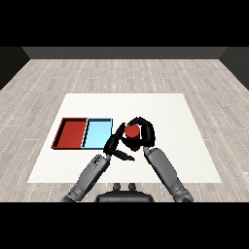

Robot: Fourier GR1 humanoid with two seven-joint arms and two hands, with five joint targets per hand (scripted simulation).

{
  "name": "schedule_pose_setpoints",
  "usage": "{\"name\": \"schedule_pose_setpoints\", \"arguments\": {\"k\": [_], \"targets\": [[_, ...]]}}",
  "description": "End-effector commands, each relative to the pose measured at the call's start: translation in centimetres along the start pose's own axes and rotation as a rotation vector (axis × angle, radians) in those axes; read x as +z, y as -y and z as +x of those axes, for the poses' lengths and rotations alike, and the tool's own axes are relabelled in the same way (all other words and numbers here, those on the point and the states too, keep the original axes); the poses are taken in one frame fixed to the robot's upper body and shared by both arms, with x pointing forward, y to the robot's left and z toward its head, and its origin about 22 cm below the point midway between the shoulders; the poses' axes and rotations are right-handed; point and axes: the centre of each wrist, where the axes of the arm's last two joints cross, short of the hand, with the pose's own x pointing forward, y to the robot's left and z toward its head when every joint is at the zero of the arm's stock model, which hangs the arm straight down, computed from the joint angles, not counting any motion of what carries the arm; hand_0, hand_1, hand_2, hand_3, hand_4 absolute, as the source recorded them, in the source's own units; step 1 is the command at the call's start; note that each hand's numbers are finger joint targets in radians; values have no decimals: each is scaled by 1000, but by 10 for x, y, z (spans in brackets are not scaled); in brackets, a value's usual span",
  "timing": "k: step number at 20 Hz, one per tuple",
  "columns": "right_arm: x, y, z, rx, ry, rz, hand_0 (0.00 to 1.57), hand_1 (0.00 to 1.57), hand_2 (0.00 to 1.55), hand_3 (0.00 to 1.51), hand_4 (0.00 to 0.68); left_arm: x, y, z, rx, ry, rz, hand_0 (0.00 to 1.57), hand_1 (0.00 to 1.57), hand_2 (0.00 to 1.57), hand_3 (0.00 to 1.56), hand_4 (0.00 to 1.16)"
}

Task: Pick the red can and put it in the red box

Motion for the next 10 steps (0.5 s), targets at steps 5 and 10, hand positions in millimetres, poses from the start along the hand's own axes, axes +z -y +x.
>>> {"name": "schedule_pose_setpoints", "arguments": {"k": [5,10], "targets": [[10,-10,-6,-17,16,33,1571,1571,1478,1413,637,-6,23,-6,-4,-22,-23,0,0,0,0,0],[-1,-29,-2,-27,23,38,1571,1571,1473,1401,631,-12,4,1,22,4,-29,0,0,0,0,0]]}}
